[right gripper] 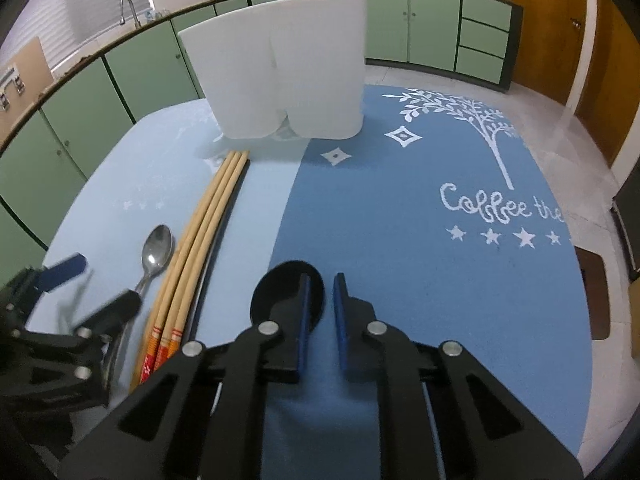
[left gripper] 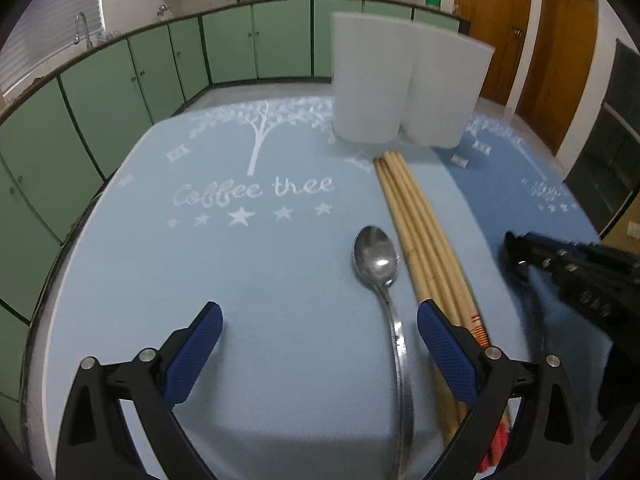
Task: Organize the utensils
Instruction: 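Move the right gripper to the black spoon and grasp its handle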
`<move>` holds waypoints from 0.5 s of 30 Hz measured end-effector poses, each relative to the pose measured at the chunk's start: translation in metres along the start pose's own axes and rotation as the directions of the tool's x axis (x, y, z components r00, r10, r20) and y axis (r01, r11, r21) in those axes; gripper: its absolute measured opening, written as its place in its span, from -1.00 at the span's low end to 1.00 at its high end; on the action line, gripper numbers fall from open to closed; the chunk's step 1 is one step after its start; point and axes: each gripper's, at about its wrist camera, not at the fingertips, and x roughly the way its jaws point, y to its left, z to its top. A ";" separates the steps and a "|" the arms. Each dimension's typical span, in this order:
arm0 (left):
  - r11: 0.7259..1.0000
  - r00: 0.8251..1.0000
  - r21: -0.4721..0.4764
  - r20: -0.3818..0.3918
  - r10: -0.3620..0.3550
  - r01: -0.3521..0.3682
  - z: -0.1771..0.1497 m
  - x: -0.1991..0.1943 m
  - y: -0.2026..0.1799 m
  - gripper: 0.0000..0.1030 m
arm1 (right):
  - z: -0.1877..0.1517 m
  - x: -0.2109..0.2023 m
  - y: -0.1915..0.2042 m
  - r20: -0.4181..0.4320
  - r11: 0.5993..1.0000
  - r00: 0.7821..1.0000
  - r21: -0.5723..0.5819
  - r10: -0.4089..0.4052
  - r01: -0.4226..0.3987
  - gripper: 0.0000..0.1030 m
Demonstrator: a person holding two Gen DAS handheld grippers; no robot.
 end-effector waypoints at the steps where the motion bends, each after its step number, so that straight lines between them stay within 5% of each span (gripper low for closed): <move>1: 1.000 1.000 0.002 -0.007 0.005 -0.005 -0.001 0.002 0.000 0.85 | 0.000 -0.002 -0.002 0.003 1.000 1.000 0.017 0.005 -0.005 -0.52; 8: 1.000 1.000 0.010 -0.008 0.023 -0.023 -0.006 0.004 0.008 0.85 | -0.010 -0.016 0.008 0.013 0.998 1.000 0.055 0.016 -0.017 -0.17; 15: 1.000 1.000 -0.003 0.000 0.020 -0.020 -0.013 -0.002 0.019 0.85 | -0.026 -0.012 0.026 -0.016 0.999 1.000 -0.025 -0.027 0.027 -0.24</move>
